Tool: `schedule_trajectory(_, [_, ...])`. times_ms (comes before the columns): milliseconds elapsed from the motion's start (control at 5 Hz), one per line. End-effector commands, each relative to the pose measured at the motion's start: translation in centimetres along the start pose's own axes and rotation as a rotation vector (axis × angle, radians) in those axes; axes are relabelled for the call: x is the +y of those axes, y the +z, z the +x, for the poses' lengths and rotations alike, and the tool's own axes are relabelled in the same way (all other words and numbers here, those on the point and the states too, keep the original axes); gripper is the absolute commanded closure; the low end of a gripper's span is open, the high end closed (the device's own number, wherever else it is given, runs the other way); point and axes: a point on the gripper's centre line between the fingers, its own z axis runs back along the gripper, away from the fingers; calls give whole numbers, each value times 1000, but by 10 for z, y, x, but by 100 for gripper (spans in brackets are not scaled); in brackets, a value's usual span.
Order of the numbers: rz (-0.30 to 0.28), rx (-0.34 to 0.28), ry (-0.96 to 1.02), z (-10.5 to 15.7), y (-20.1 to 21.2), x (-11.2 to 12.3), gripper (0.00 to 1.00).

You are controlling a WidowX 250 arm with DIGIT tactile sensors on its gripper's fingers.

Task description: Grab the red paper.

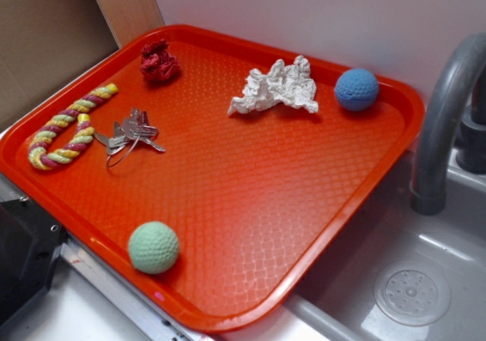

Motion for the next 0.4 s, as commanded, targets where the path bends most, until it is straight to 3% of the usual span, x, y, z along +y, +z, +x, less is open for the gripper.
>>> schedule_trajectory(0, [0,0,0,0,0,0,0])
schedule_trajectory(200, [-20,-26,220,15,-19,9,0])
